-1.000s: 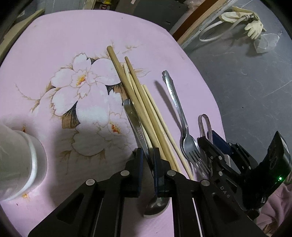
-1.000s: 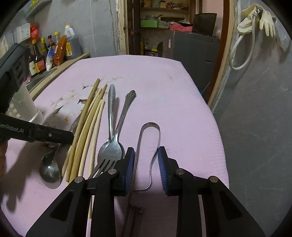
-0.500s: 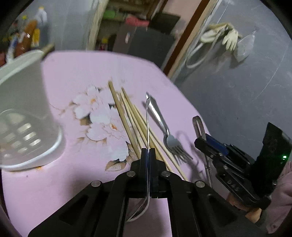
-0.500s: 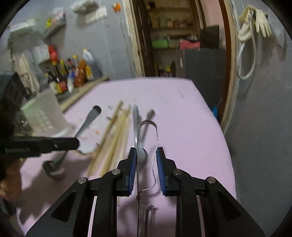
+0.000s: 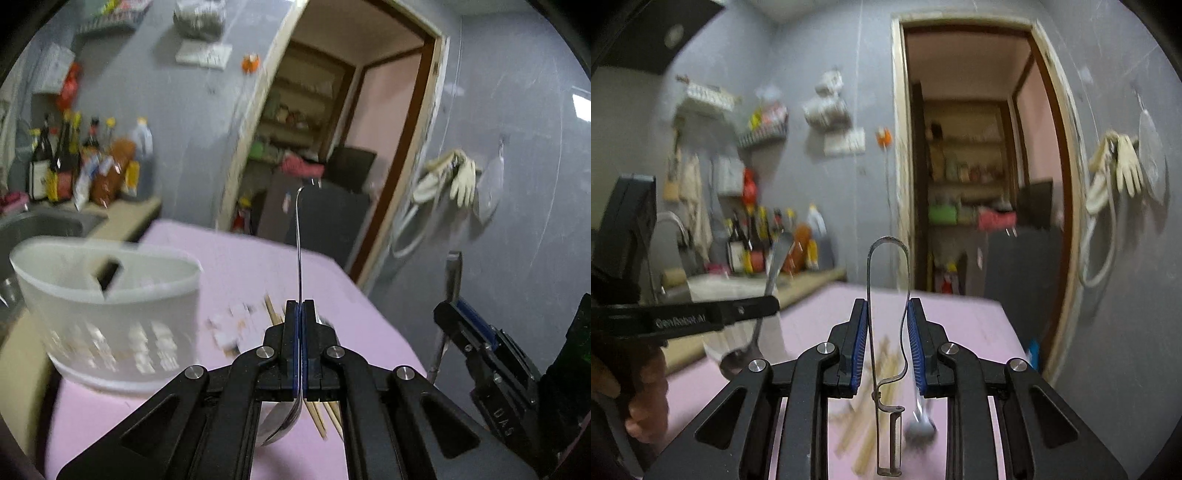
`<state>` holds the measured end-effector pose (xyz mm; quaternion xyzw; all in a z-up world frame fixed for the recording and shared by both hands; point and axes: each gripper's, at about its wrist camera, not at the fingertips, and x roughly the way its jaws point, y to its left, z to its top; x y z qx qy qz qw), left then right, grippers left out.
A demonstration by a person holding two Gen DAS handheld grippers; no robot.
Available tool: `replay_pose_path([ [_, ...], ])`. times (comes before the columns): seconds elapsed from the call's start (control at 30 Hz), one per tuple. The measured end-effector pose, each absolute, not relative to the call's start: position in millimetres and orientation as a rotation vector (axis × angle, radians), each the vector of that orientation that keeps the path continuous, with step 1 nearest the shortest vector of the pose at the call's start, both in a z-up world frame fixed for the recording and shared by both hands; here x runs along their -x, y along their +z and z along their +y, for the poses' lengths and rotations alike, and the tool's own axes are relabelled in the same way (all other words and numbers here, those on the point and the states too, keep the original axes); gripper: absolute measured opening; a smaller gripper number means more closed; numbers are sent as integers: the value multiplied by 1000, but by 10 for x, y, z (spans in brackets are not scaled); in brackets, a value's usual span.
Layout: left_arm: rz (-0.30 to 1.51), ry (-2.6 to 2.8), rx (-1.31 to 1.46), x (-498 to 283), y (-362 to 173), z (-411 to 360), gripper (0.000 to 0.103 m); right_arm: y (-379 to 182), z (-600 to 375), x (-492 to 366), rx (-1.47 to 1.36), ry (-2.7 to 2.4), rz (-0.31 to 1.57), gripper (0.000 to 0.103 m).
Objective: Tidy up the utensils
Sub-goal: 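Lift the peeler with the right tool while the left tool carries the spoon to the white holder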
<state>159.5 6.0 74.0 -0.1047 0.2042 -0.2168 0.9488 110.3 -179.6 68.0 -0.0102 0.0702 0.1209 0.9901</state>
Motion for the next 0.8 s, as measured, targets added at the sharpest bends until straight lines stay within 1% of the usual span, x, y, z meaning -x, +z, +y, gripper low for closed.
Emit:
replay_pose_path([
  [0.2,285,-356,187,-1626,1226,396,0,1032,-1584,-1290,-25,306,-18,19],
  [0.4,212,-299,260,-1837,1466,908,0,1346,-1271,-1666,-127,442,-91,19],
  [0.53,174,-246,339,-2052,1481,1327,0,1452,-1035,-1890,-190,536,-110,19],
  [0.63,183,-209,415,-2231,1400,1611,0,1451,-839,-2035,-206,594,-113,19],
  [0.8,211,-141,450,-2395,1190,1843,0,1268,-606,-2211,-197,622,-83,19],
])
